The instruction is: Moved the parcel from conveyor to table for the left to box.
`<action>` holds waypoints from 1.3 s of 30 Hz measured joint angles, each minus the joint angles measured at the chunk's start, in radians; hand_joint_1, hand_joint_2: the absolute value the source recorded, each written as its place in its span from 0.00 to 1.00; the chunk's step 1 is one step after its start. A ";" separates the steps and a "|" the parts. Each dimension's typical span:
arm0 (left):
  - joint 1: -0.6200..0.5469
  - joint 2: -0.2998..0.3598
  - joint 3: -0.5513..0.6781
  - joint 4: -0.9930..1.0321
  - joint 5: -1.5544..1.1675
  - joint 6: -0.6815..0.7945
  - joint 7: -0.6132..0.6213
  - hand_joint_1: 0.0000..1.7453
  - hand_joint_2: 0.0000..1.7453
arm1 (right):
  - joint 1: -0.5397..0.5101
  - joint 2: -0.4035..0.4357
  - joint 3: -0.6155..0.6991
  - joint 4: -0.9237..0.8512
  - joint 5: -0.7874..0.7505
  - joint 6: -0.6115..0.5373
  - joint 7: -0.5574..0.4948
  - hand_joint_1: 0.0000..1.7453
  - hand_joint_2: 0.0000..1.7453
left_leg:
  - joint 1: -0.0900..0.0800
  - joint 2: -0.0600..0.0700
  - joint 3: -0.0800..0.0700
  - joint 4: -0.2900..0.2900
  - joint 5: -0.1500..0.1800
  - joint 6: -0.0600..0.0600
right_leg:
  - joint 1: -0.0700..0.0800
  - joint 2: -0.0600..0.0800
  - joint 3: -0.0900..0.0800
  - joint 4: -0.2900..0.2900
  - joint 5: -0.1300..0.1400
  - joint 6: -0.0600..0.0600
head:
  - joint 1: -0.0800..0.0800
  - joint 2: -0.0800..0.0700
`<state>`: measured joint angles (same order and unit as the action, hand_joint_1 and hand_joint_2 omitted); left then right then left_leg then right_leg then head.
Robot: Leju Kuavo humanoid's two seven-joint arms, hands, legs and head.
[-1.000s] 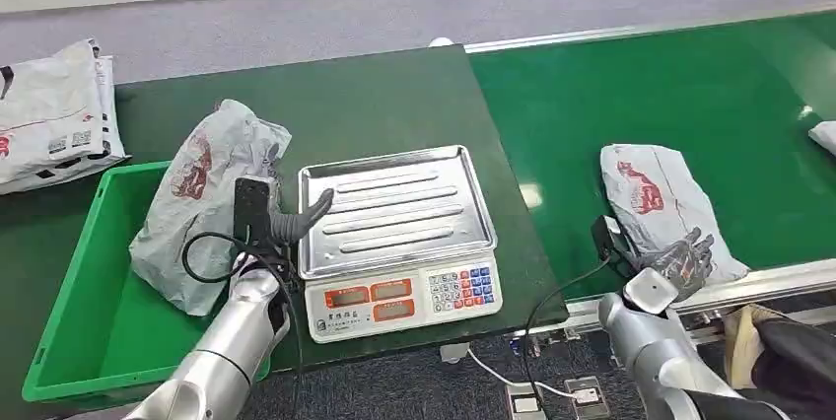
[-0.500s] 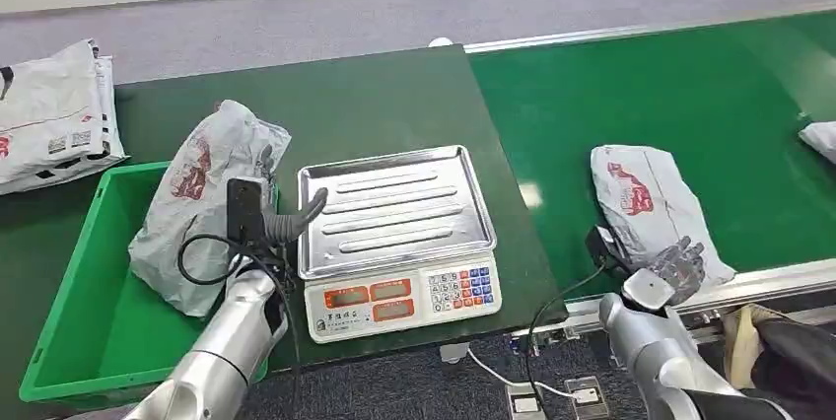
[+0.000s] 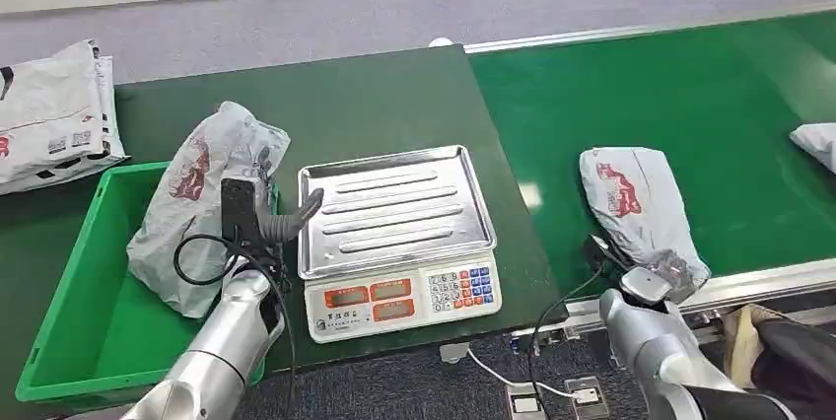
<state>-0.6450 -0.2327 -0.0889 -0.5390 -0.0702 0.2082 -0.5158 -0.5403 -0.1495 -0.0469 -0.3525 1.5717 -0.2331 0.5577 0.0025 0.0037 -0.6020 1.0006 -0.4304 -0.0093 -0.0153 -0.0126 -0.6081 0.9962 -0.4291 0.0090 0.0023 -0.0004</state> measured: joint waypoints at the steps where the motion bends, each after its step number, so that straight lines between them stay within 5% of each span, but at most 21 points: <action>1: 0.000 0.000 0.000 0.000 0.005 -0.012 -0.001 0.00 1.00 | -0.002 0.000 0.000 0.000 0.000 0.000 -0.002 1.00 1.00 | 0.000 0.000 0.000 0.000 0.000 0.000 | 0.000 0.000 0.000 0.000 0.000 0.000 | 0.000 0.000; 15: 0.008 0.006 0.003 -0.017 0.019 -0.088 -0.013 0.00 1.00 | -0.043 0.032 -0.001 -0.010 -0.052 -0.141 -0.079 1.00 1.00 | 0.000 0.000 0.000 0.000 0.000 0.000 | 0.000 0.000 0.000 0.000 0.000 0.000 | 0.000 0.000; 21: 0.018 0.010 0.004 -0.026 -0.072 0.034 -0.018 0.00 1.00 | -0.068 0.069 -0.022 -0.121 -0.187 -0.423 -0.307 1.00 1.00 | 0.000 0.001 0.000 0.000 0.001 0.000 | 0.000 0.001 0.000 0.001 0.000 0.000 | 0.000 0.000; 33: 0.016 0.013 0.004 -0.053 -0.129 0.124 -0.021 0.00 1.00 | -0.045 0.178 -0.030 -0.581 -0.314 -0.468 -0.614 1.00 1.00 | 0.000 0.001 0.000 0.000 0.001 -0.001 | 0.000 0.001 -0.002 0.002 0.000 0.000 | 0.000 0.000; 39: 0.012 0.011 0.004 -0.070 -0.132 0.137 -0.026 0.00 1.00 | -0.015 0.209 0.067 -0.674 -0.298 -0.449 -0.555 1.00 1.00 | 0.000 0.001 0.000 0.000 0.001 -0.001 | 0.000 0.001 -0.001 0.002 0.000 0.000 | 0.000 0.000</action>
<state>-0.6328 -0.2220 -0.0847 -0.6092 -0.2022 0.3456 -0.5413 -0.5550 0.0595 0.0196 -1.0270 1.2742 -0.6816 0.0031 0.0028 0.0049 -0.6021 1.0005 -0.4293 -0.0100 -0.0150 -0.0116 -0.6095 0.9977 -0.4289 0.0085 0.0023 -0.0004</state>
